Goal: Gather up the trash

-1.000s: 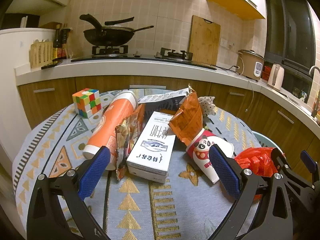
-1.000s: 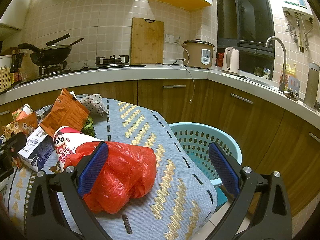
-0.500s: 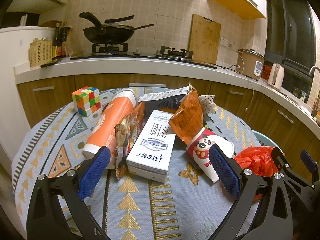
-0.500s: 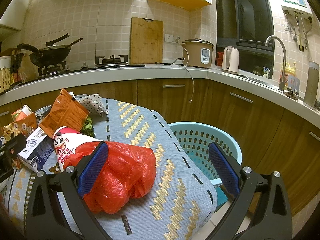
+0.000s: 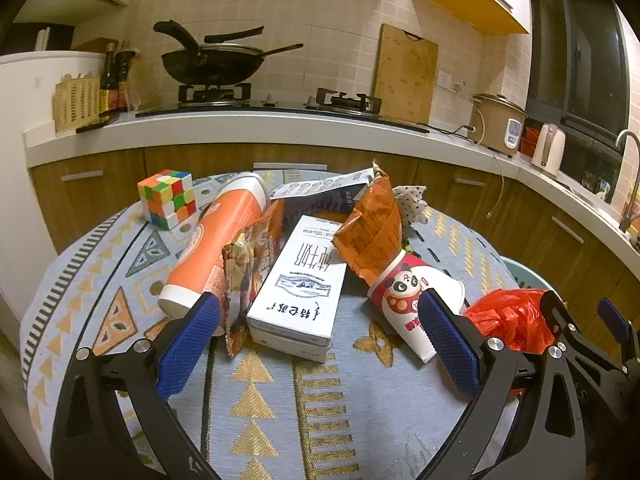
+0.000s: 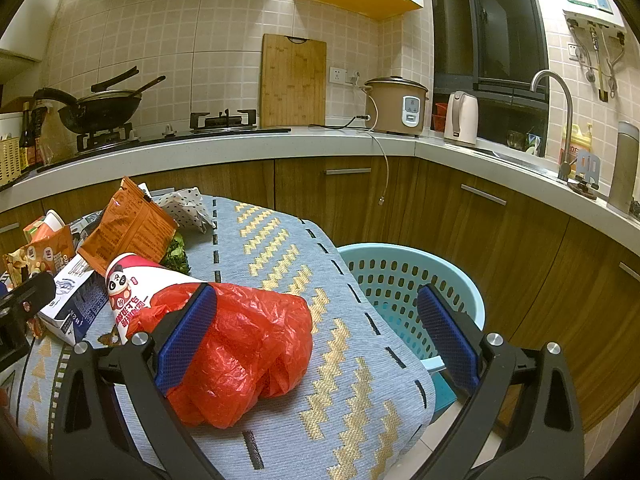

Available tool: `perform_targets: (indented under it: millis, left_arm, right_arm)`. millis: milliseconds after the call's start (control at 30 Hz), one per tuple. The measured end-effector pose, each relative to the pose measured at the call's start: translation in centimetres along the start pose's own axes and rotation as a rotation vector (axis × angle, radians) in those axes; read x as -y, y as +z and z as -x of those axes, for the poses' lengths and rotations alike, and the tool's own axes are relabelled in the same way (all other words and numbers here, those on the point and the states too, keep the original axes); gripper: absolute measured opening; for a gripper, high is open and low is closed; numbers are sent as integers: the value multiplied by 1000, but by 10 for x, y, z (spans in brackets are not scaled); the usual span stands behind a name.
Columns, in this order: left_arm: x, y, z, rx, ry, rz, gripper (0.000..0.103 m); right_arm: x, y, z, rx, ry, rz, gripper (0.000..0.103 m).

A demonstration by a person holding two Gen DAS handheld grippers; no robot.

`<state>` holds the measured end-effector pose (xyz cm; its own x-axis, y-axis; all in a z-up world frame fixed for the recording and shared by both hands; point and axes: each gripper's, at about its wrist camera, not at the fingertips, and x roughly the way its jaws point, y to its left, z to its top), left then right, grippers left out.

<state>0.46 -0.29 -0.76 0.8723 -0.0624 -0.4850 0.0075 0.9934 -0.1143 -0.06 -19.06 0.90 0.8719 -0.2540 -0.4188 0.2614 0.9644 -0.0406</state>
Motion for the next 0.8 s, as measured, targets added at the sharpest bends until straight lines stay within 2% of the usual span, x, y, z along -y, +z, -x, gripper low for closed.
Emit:
perform_targets:
  millis: [300, 367, 533, 667, 800]
  left_arm:
    - [0, 1, 1, 3, 2, 0, 95]
    - [-1, 0, 6, 27, 2, 8, 95]
    - [-20, 6, 11, 16, -66, 76, 95]
    - [-34, 11, 22, 28, -13, 24, 95]
    - [-53, 16, 27, 5, -19, 43, 95]
  right_arm:
    - [0, 0, 0, -1, 0, 1, 95]
    - [1, 0, 0, -2, 6, 1, 95]
    - [2, 6, 4, -3, 59, 20, 95]
    - [6, 14, 16, 12, 104, 31, 95]
    - [9, 22, 22, -18, 147, 35, 94]
